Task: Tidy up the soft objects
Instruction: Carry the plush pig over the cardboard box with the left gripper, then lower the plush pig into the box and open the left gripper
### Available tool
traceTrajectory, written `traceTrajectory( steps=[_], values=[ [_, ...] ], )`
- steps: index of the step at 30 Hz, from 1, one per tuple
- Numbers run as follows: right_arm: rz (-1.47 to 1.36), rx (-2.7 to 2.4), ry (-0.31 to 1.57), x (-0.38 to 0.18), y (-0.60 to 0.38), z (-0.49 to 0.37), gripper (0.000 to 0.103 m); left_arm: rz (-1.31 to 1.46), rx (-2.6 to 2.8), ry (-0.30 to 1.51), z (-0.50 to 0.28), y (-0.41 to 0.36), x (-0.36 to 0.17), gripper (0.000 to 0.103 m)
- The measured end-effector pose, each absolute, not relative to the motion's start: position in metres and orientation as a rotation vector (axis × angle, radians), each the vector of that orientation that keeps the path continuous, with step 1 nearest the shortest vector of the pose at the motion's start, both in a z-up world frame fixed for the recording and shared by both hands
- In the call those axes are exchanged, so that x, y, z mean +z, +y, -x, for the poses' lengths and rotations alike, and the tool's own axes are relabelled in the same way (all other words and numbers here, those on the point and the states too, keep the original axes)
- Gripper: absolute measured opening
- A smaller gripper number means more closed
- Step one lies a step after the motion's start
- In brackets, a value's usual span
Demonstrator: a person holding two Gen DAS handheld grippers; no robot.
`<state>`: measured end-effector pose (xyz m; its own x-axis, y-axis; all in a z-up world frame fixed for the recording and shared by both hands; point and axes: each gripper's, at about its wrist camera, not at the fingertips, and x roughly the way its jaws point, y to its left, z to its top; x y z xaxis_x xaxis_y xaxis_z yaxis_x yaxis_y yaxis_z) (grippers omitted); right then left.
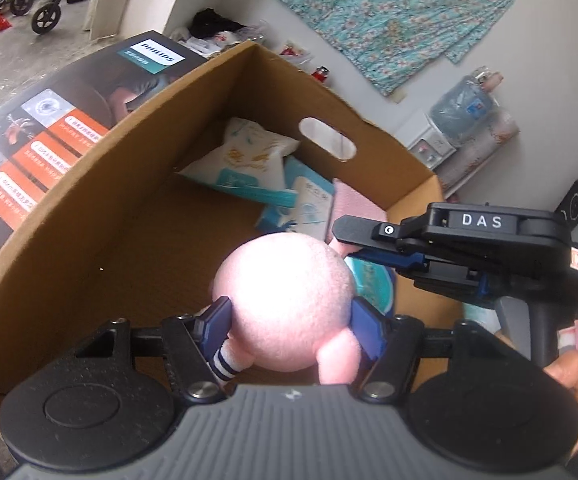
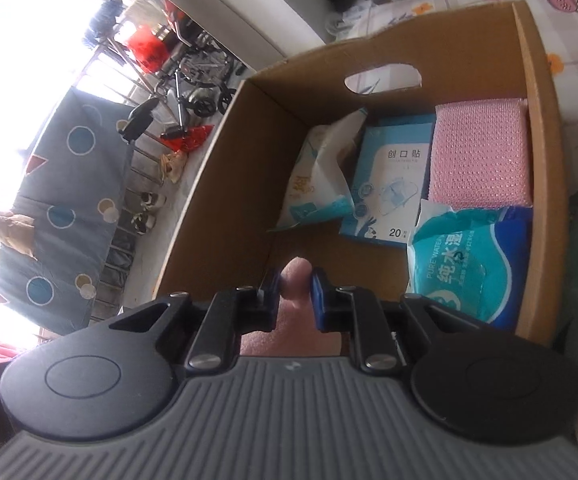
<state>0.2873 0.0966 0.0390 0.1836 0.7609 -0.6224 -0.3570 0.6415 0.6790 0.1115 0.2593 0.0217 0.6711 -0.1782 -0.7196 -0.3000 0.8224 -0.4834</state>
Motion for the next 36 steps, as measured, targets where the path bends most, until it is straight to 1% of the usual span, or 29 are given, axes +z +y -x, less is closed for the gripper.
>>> traceTrajectory(
  steps=[4,12,14,15,18,21,24,26,30,32,34,36],
  values=[
    [-0.401,0.809,1.122,0.037,0.105,-0.298,0.015,0.635,0.058,0.861,-0.113,0.26,0.017,0.063],
    [-0.354,0.779,1.049,0.047,0.105,-0.316,0.014,0.605,0.061,0.863,-0.133,0.253,0.017,0.063],
    [-0.35,0.782,1.034,0.052,0.098,-0.315,0.015,0.59,0.062,0.867,-0.134,0.252,0.018,0.063],
    [-0.348,0.787,1.025,0.055,0.094,-0.314,0.016,0.576,0.067,0.872,-0.135,0.251,0.018,0.064],
    [-0.344,0.81,0.988,0.064,0.079,-0.303,0.016,0.532,0.082,0.901,-0.139,0.25,0.018,0.072],
    [-0.348,0.839,0.94,0.075,0.058,-0.282,0.017,0.484,0.088,0.937,-0.143,0.248,0.017,0.073],
    [-0.368,0.861,0.884,0.085,0.03,-0.259,0.019,0.41,0.092,0.985,-0.148,0.245,0.014,0.078],
    [-0.37,0.85,0.825,0.093,0.006,-0.242,0.023,0.377,0.074,1.019,-0.151,0.243,0.012,0.084],
    [-0.412,0.77,0.723,0.1,-0.051,-0.216,0.031,0.36,0.04,1.09,-0.161,0.238,0.003,0.087],
    [-0.442,0.718,0.698,0.097,-0.08,-0.207,0.031,0.369,0.045,1.085,-0.163,0.24,0.004,0.084],
    [-0.484,0.661,0.69,0.088,-0.109,-0.2,0.032,0.407,0.055,1.087,-0.163,0.244,0.007,0.078],
    [-0.531,0.604,0.7,0.076,-0.135,-0.194,0.032,0.46,0.068,1.079,-0.163,0.25,0.009,0.076]
  ],
)
